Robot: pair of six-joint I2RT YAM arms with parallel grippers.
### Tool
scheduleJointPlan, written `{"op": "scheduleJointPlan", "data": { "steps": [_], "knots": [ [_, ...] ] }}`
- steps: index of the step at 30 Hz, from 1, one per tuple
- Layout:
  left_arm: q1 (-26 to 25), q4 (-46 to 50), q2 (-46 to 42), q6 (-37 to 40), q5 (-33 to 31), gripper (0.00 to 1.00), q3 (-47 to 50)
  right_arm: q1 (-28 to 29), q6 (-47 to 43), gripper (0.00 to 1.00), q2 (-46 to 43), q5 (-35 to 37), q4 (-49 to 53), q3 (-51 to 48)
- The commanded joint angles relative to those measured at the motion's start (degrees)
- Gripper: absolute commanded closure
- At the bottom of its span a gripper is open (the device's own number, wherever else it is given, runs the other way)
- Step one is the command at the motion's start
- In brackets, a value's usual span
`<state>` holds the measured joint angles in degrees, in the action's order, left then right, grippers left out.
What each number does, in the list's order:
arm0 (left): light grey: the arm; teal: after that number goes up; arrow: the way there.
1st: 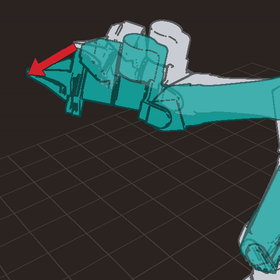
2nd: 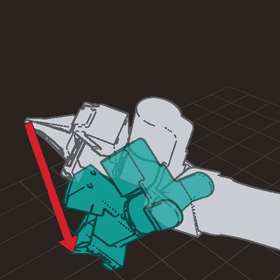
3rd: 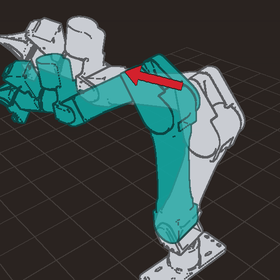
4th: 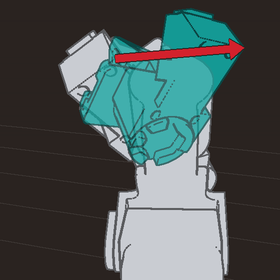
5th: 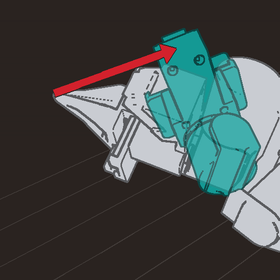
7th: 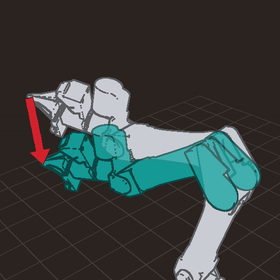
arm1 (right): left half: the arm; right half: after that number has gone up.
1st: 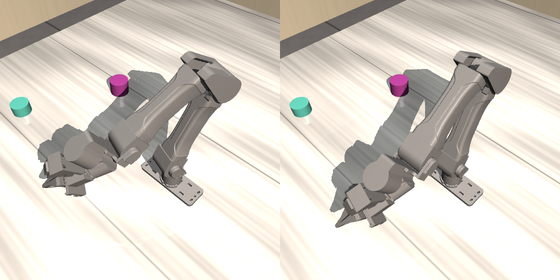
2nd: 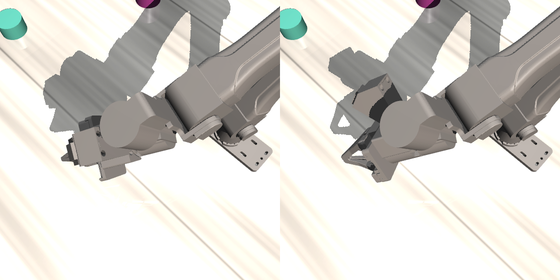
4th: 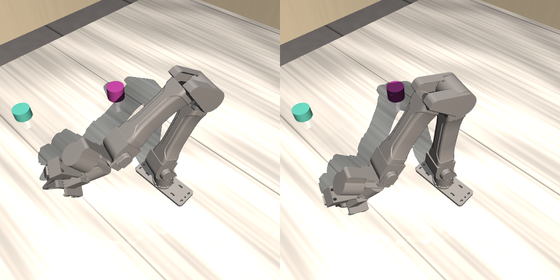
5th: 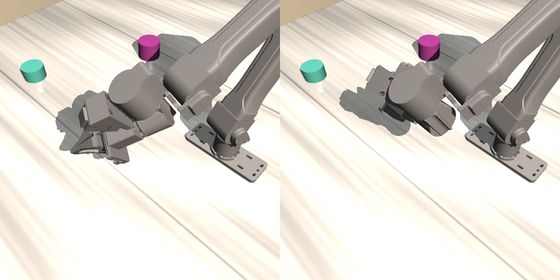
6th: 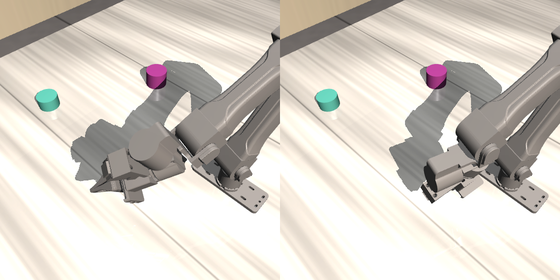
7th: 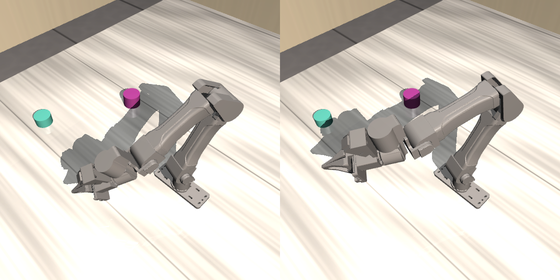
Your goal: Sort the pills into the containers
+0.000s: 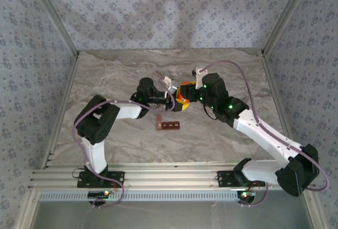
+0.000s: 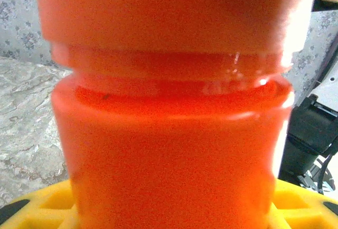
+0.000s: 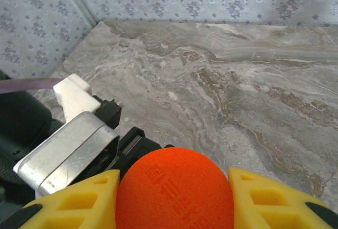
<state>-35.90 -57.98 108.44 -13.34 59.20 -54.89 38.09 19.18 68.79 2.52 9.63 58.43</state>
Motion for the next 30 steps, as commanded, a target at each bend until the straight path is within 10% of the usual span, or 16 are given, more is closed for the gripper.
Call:
{"op": "scheduleJointPlan", "data": {
  "steps": [1, 15, 30],
  "knots": [
    [-0.9, -6.8, -1.7, 0.0, 0.4, 1.0, -2.0, 1.7, 2.8, 0.61, 2.9, -0.3, 6.1, 0.1],
    [-0.9, -6.7, -1.8, -0.1, 0.8, 1.0, -2.0, -6.4, -4.0, 0.22, -2.2, -15.7, 14.0, 11.3],
    [-0.9, -5.9, -2.3, 0.2, 1.6, 1.0, -2.0, -10.7, -21.5, 0.25, 3.9, -26.6, 17.9, 14.8]
  ]
}}
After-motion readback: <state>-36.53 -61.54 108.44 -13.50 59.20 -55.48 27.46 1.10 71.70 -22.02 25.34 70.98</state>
